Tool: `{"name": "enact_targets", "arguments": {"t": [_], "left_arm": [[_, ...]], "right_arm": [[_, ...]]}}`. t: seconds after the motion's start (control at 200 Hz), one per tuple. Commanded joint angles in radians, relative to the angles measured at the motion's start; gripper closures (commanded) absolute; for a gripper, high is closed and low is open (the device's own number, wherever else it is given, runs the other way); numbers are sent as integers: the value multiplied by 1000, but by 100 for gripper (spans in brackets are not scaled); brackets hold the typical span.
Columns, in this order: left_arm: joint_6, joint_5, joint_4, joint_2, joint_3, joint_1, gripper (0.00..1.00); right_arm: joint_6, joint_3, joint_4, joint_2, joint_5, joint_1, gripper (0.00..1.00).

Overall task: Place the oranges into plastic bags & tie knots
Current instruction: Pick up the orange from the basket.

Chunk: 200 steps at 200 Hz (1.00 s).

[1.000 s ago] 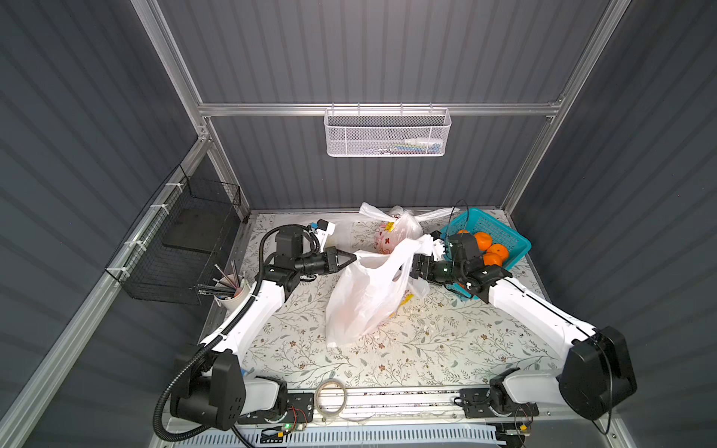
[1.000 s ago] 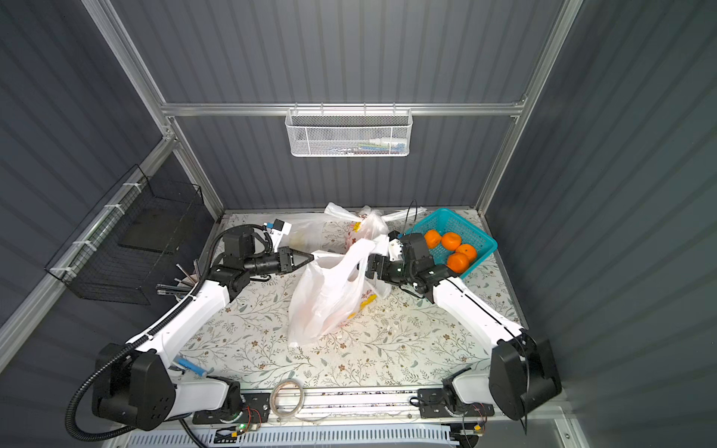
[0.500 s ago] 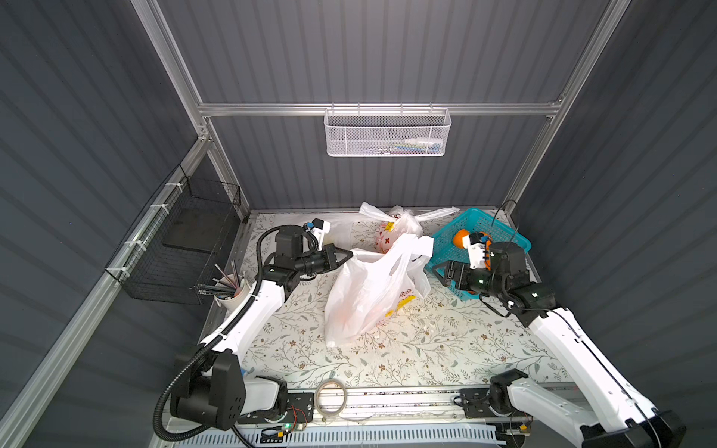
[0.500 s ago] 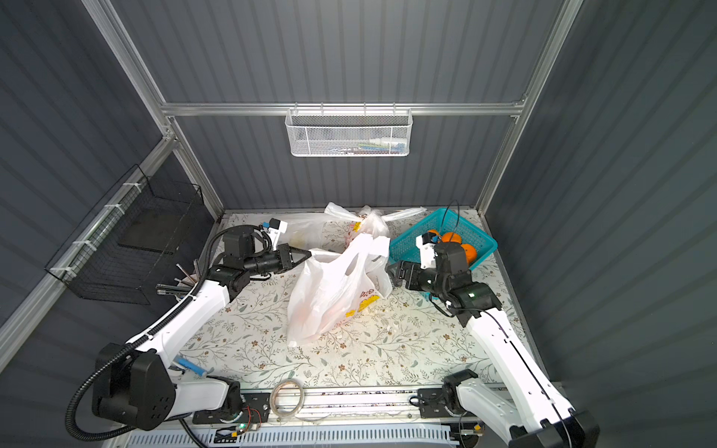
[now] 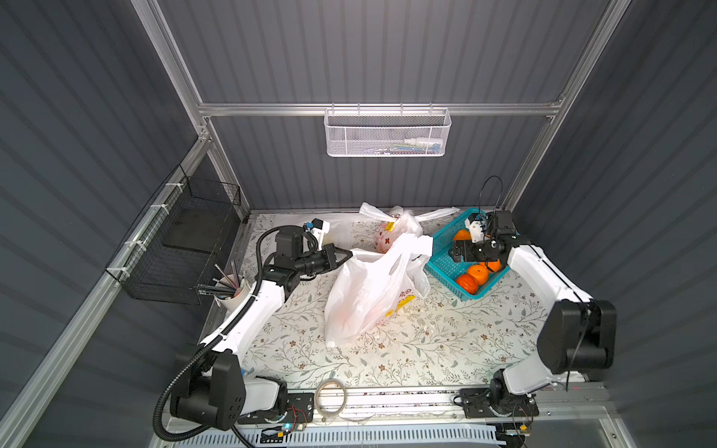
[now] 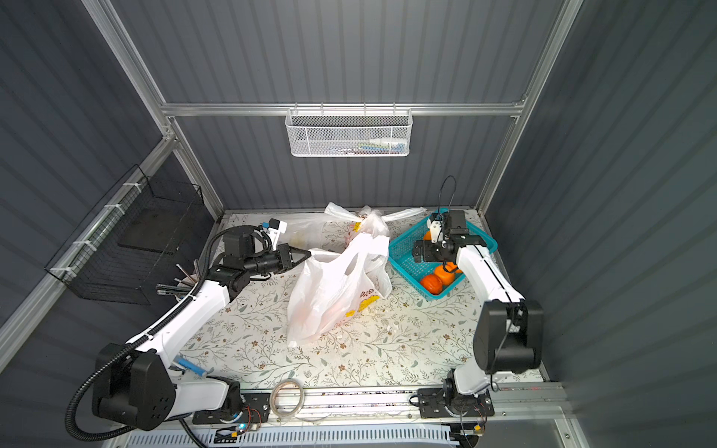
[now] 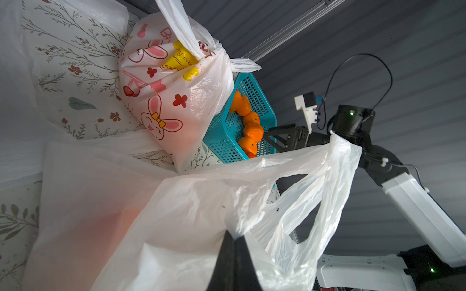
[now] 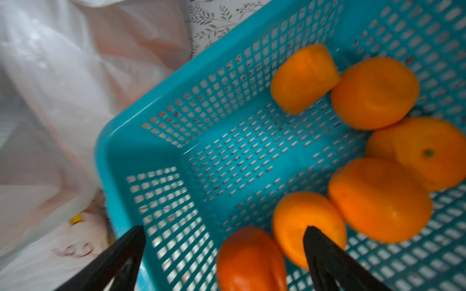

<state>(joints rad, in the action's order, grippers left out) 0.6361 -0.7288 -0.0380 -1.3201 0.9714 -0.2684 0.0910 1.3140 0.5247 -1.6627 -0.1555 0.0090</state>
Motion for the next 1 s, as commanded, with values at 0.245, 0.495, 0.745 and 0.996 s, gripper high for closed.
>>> {"name": "enact_targets", "arguments": {"t": [0.245, 0.495, 0.745, 0.996], "left_arm": [[-15, -21, -11, -5, 25, 8, 100], [-9, -21, -12, -26, 40, 8, 100], [-9, -17, -17, -33, 51, 8, 100], [-9, -15, -24, -28, 52, 8, 100]], "right_arm": [[470, 240, -186, -356, 230, -12, 1], [554, 352, -155, -494, 230, -9, 1], [542, 367, -142, -537, 220, -9, 8], [501, 298, -131, -439, 213, -9, 34]]}}
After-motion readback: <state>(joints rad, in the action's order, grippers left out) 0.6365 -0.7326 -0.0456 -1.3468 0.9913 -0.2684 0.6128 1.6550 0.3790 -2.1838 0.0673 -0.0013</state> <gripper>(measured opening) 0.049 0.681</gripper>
